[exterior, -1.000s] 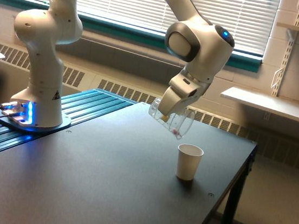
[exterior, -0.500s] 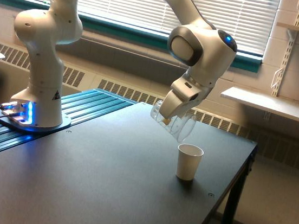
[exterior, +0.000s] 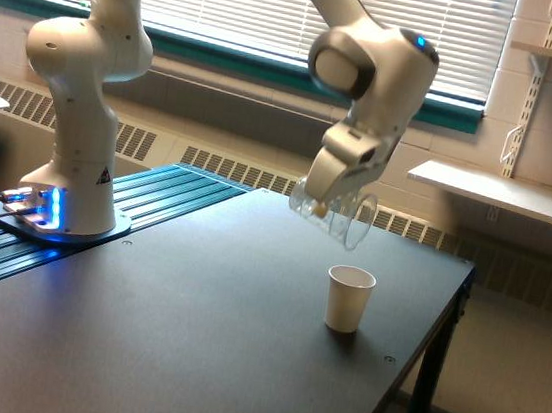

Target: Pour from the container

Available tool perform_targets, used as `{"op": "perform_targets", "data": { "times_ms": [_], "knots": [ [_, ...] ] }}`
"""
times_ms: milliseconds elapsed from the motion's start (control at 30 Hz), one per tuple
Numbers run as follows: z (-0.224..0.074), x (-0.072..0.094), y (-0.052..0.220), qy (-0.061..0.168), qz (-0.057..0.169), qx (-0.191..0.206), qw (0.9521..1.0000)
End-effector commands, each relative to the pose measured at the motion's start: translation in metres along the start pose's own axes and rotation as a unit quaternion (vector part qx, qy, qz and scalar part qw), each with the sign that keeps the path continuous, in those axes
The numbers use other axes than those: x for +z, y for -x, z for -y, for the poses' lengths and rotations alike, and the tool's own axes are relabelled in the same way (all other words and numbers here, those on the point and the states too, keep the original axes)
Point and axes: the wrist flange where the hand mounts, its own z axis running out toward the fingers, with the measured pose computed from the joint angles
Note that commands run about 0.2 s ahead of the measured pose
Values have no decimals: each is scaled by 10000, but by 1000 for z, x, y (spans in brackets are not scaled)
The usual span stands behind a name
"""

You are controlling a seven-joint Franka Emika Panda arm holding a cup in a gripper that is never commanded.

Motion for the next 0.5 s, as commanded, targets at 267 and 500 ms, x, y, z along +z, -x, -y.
{"op": "perform_targets", "data": {
  "times_ms": [267,500],
  "knots": [
    [-6,-27,-21,71,-579,-302,9978],
    [-20,-15,-40,-369,-613,-423,9965]
  ]
}}
